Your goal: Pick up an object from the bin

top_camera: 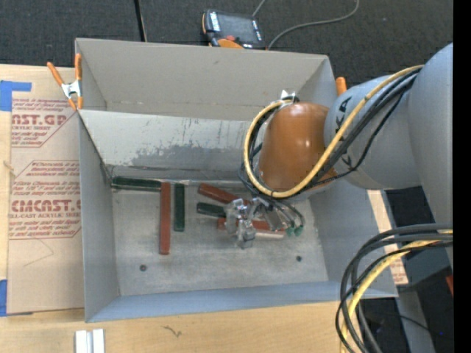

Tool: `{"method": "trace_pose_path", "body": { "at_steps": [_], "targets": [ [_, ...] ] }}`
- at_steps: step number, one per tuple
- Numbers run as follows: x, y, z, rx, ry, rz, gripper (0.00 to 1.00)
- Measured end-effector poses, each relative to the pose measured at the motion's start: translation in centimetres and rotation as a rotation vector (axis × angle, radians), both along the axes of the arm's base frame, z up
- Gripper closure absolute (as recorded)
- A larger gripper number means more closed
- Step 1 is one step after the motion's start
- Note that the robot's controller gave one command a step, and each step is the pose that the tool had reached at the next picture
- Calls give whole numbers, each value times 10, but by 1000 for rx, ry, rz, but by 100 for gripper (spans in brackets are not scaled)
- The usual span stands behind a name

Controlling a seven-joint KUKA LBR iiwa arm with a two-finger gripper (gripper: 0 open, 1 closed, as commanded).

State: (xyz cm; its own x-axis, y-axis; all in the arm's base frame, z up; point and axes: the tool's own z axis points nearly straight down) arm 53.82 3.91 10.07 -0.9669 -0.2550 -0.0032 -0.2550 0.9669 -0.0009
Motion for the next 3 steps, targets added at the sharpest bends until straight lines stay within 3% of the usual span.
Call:
{"method": "trace_pose_path", "body": {
  "at_steps": [1, 2, 3],
  "targets": [
    [-1, 1, -1, 1, 2, 0, 0],
    [22, -69, -31, -1, -1, 106, 0],
    [45, -30, -30, 3, -1, -202, 0]
  ]
}}
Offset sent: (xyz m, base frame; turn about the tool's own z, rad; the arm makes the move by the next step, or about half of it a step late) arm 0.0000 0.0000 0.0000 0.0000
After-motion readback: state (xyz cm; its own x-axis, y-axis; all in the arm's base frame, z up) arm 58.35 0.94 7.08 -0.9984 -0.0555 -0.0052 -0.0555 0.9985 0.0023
